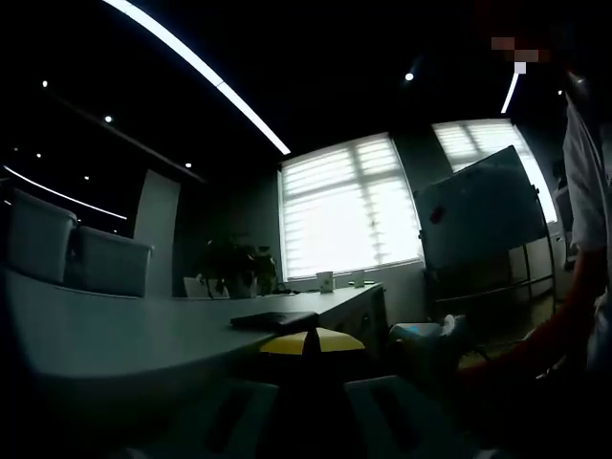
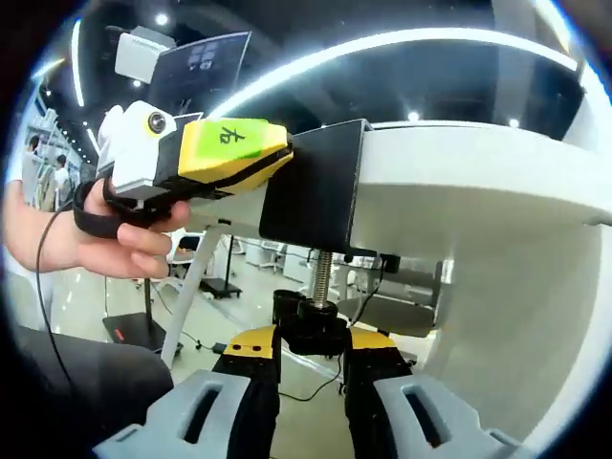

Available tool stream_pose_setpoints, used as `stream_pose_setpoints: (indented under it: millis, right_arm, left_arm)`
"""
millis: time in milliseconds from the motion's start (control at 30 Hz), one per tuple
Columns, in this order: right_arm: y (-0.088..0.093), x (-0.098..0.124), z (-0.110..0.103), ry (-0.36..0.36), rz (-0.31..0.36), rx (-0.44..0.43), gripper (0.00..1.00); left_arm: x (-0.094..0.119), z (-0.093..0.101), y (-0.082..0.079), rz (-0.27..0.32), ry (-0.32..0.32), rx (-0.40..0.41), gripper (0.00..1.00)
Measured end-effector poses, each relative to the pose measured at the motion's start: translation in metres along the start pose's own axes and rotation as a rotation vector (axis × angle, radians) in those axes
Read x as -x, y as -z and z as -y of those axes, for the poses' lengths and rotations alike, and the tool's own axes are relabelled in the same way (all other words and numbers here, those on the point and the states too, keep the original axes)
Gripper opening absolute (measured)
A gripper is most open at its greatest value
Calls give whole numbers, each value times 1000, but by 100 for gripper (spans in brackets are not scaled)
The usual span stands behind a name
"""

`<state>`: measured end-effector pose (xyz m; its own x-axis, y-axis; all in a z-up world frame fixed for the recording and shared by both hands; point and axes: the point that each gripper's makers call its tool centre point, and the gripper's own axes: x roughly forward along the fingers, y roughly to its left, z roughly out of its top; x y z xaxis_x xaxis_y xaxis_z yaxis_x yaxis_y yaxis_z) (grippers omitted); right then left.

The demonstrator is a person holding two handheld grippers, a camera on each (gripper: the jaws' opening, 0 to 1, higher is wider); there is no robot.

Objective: Clamp the fixed fixture on the desktop, loosen the retaining clip, secure it to the edge of the desk, and tighten the retaining clip.

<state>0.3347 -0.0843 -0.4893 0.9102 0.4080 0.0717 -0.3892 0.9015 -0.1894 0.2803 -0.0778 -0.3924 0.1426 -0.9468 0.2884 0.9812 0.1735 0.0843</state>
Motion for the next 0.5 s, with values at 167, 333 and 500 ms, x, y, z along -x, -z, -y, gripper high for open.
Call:
stream_pose_setpoints:
  millis: [167, 333, 500]
  right_arm:
    - [16, 3, 2, 69, -72, -6, 18]
    - [24, 13, 1, 118, -50, -88, 30]
    - [24, 24, -3, 233, -63, -71, 31]
  left_arm:
    - [0, 0, 0, 3, 2, 1, 1]
    - [0, 0, 0, 0, 0, -3, 1]
    - [0, 0, 0, 0, -1, -4, 1]
